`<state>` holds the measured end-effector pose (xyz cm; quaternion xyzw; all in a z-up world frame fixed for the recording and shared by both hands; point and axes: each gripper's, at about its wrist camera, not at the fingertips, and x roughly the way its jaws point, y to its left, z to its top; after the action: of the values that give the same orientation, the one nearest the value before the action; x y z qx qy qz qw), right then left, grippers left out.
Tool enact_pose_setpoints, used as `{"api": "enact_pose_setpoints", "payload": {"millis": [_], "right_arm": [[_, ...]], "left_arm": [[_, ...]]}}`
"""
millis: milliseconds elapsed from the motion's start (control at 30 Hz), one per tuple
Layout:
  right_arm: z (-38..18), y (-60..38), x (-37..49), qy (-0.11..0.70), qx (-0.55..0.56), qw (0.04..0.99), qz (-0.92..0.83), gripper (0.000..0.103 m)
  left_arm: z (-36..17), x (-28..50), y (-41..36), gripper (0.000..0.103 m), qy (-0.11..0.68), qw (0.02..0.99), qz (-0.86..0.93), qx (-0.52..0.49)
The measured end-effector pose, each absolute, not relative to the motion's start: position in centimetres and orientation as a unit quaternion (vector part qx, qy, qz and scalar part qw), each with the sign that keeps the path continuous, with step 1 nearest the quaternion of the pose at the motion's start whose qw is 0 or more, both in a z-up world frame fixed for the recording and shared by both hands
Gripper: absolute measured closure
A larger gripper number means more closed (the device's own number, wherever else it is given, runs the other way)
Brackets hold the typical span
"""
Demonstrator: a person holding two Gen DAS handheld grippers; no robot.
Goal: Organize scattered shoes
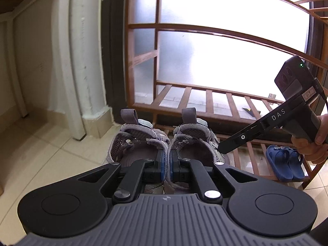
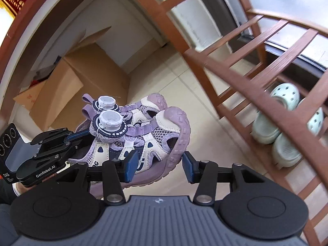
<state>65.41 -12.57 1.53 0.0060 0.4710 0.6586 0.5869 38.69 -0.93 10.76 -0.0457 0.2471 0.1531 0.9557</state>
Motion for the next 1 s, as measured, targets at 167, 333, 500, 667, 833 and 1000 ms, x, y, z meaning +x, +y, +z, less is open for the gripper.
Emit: {"api": "enact_pose_setpoints", "payload": {"millis": [167, 333, 500, 667, 833, 1000], "right_arm": [[3.4, -14.0, 67.8, 0.444, 0.019, 0.614, 0.652, 0.049], [3.9, -14.9, 69.2, 0.425, 0.038, 0.641, 0.638, 0.049], [3.8, -15.0, 68.6, 0.393, 0.061, 0.650, 0.647, 0.050], [3.0, -14.7, 68.6, 0.373, 0.087, 0.669, 0.637, 0.050], [2.9, -15.0, 68.3, 0.371, 0.059, 0.684, 0.625, 0.049], [2.6, -16.1, 67.0, 0.373, 0.018, 0.687, 0.623, 0.049]], "left_arm": [[12.2, 41.5, -1.0, 0.097, 0.234, 0.961, 0.144, -0.025], [12.8, 44.4, -0.8, 0.097, 0.219, 0.967, 0.126, -0.003], [12.6, 46.5, -1.0, 0.098, 0.211, 0.972, 0.105, 0.010], [12.3, 47.7, -0.5, 0.098, 0.203, 0.973, 0.111, 0.011], [12.0, 47.2, 0.3, 0.098, 0.218, 0.968, 0.124, 0.003], [11.7, 47.5, 0.6, 0.098, 0.217, 0.968, 0.125, -0.007]]}}
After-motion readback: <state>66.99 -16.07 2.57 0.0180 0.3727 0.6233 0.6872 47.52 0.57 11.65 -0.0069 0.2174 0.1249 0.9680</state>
